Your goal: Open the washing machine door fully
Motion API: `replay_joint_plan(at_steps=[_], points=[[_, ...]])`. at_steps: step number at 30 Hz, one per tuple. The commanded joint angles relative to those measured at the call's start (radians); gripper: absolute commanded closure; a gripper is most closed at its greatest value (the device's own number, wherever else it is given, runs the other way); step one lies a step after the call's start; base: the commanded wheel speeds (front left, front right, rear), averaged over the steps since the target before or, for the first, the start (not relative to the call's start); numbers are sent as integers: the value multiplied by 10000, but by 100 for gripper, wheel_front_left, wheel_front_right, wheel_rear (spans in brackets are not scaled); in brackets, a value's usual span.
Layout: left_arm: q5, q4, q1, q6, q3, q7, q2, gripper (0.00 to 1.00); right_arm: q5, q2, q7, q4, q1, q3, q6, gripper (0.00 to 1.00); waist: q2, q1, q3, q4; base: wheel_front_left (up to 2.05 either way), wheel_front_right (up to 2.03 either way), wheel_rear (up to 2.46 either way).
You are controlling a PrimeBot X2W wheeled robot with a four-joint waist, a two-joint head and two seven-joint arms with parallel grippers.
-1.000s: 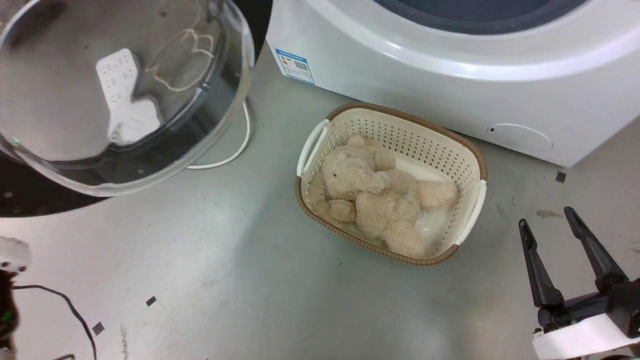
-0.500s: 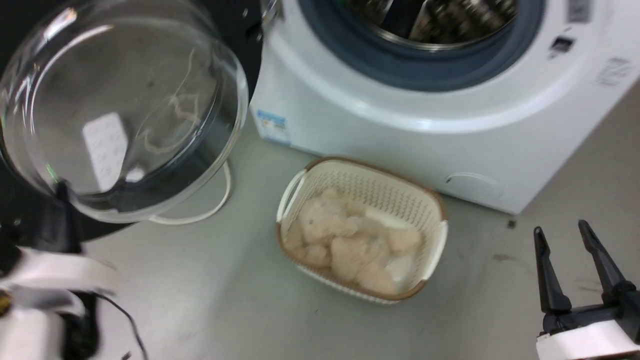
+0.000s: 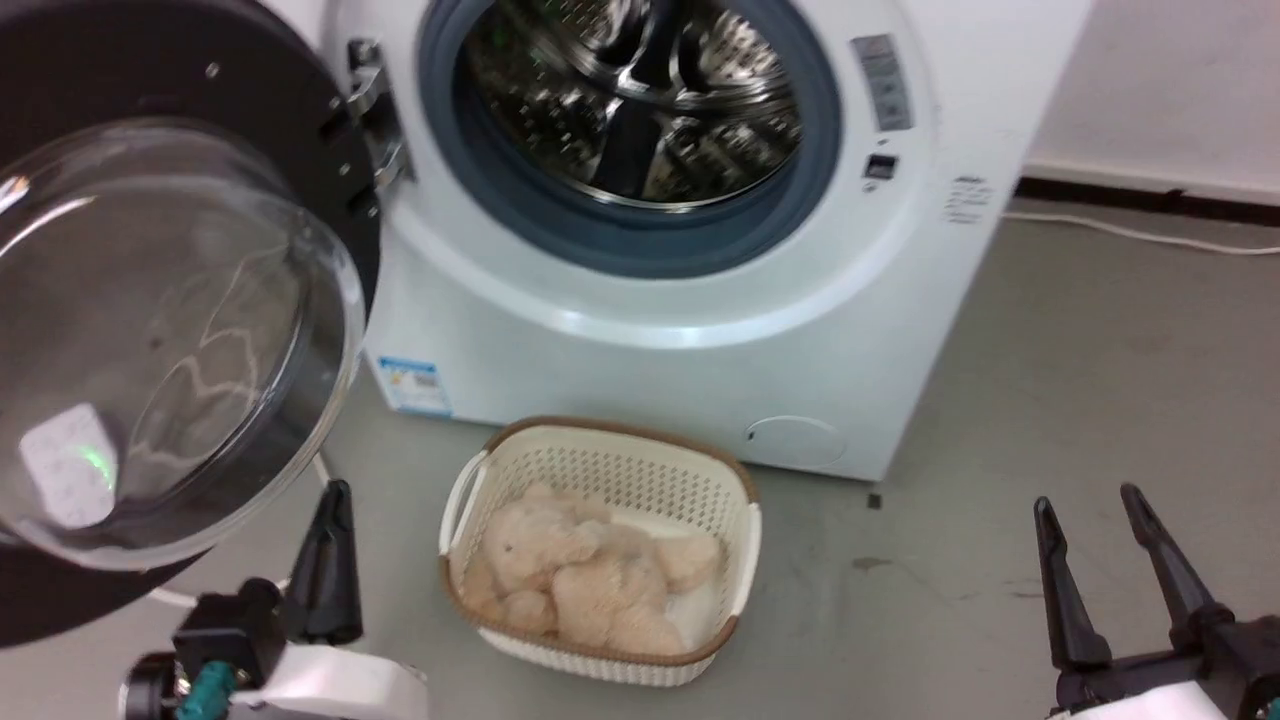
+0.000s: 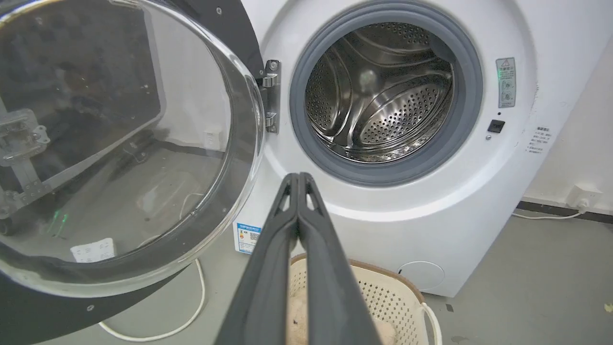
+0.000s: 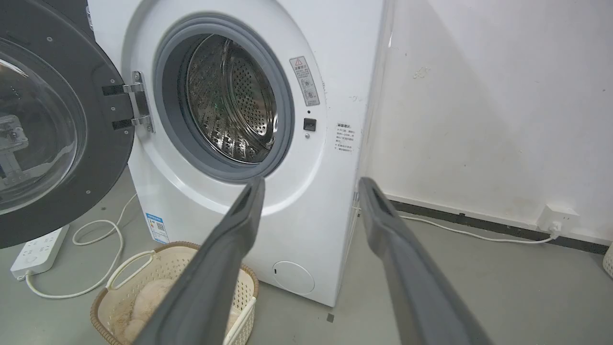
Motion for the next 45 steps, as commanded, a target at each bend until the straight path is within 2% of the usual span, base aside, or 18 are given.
replay_joint_plan(at_steps=[1, 2, 3, 4, 5, 14, 29, 40, 41, 45], points=[[49, -113, 240, 37, -86, -81, -128, 100, 101, 47, -44, -6, 169, 52, 6, 0, -1, 2, -299, -346, 0, 0, 0], [58, -155, 339, 22, -161, -87, -196, 100, 144, 47, -44, -8, 230, 87, 6, 0, -1, 2, -338, -413, 0, 0, 0], [71, -170, 438, 37, -216, -91, -259, 94, 183, 48, -44, -5, 286, 114, 6, 0, -1, 2, -372, -465, 0, 0, 0], [81, -180, 534, 52, -261, -95, -313, 22, 213, 48, -44, 2, 332, 147, 6, 0, -1, 2, -397, -521, 0, 0, 0], [104, -193, 614, 56, -321, -98, -364, 0, 234, 48, -44, 1, 374, 166, 6, 0, -1, 2, -410, -554, 0, 0, 0], [518, -6, 1036, 222, -889, -116, -741, 0, 318, 50, -45, 98, 543, 136, 6, 0, -1, 2, -499, -651, 0, 0, 0], [807, 180, 721, -175, -791, -128, -855, 0, 336, 50, -45, 408, 498, -44, 6, 0, -1, 2, -468, -653, 0, 0, 0], [841, 91, 753, -310, -555, -129, -1074, 0, 323, 51, -45, 469, 491, 0, 6, 0, -1, 2, -439, -668, 0, 0, 0], [835, 116, 828, -289, -546, -72, -1046, 100, 287, 13, 3, 458, 455, -10, 0, 100, -1, 3, -439, -669, 0, 0, 0], [857, 122, 827, -287, -547, -56, -1098, 100, 284, 12, 17, 459, 447, -12, -2, 100, -1, 2, -438, -672, 0, 0, 0]])
